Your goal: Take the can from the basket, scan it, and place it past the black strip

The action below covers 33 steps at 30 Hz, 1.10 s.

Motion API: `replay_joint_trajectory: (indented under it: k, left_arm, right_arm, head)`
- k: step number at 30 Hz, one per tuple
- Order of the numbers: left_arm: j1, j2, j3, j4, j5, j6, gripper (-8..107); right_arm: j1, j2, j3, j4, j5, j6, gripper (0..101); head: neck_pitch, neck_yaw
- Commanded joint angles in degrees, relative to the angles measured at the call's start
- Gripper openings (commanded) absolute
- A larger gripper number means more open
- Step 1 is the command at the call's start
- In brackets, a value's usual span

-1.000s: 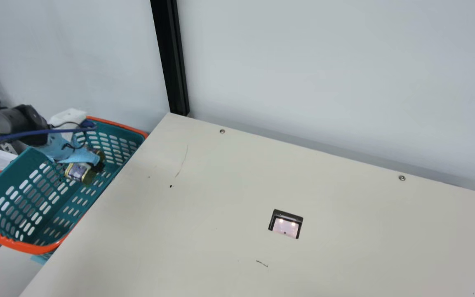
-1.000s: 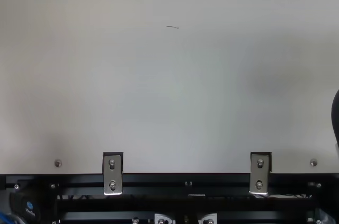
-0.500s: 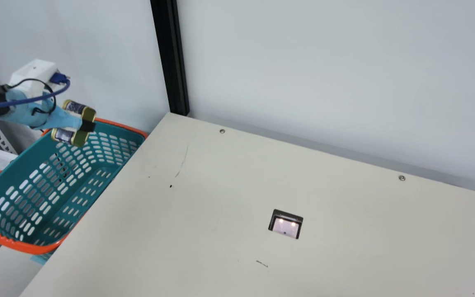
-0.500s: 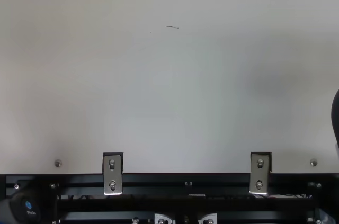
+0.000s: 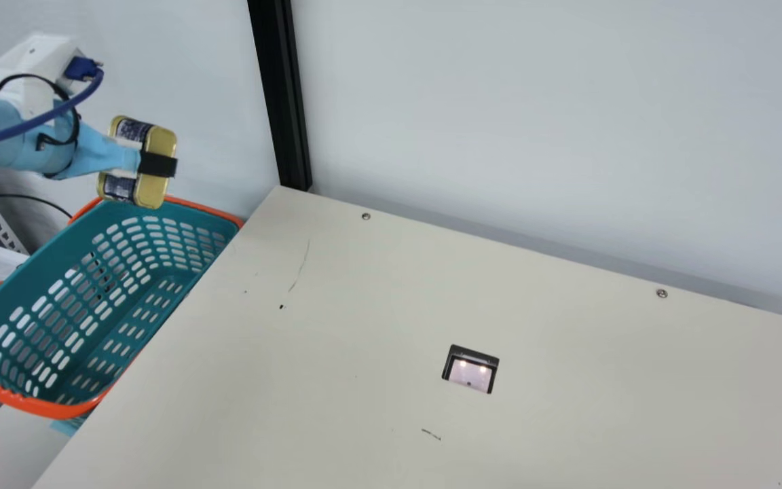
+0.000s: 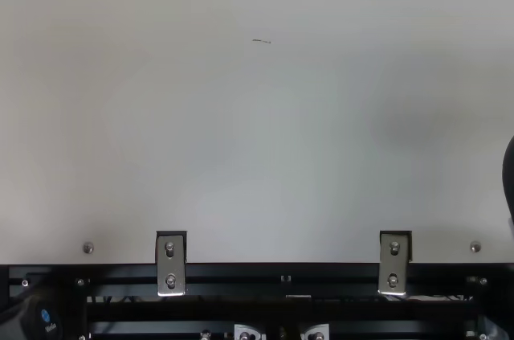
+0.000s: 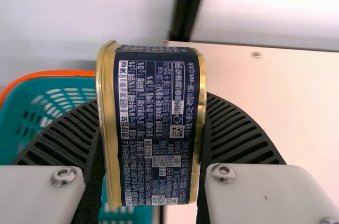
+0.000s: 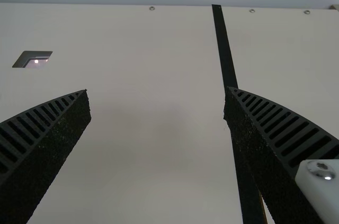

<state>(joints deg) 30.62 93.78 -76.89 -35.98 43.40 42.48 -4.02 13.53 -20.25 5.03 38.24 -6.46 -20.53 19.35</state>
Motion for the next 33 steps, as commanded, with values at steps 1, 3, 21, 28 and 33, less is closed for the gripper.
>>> replay_joint_trajectory:
  k: [1, 3, 21, 28, 33]
  left_arm:
    - [-1.34, -2.03, 0.20, 0.10, 2.67, -5.00, 10]
    - [-2.59, -3.42, 0.33, 0.20, 4.90, -8.12, 10]
    - [-7.63, -8.33, 1.01, -0.18, 9.65, -15.82, 10]
    - [-7.84, -7.71, -0.09, 1.29, 11.46, -18.50, 10]
    - [-7.45, -6.06, -3.53, 3.97, 20.06, -27.60, 10]
  right_arm:
    - [0.00, 0.00, 0.00, 0.00, 0.00, 0.00, 101]
    - [0.00, 0.00, 0.00, 0.00, 0.00, 0.00, 101]
    - [0.00, 0.00, 0.00, 0.00, 0.00, 0.00, 101]
    - [0.00, 0.00, 0.00, 0.00, 0.00, 0.00, 101]
    - [0.00, 0.00, 0.00, 0.00, 0.00, 0.00, 101]
  head:
    - [-1.67, 1.36]
    - [-1.67, 1.36]
    - [-1.67, 1.36]
    - [-1.67, 1.36]
    - [-1.67, 1.36]
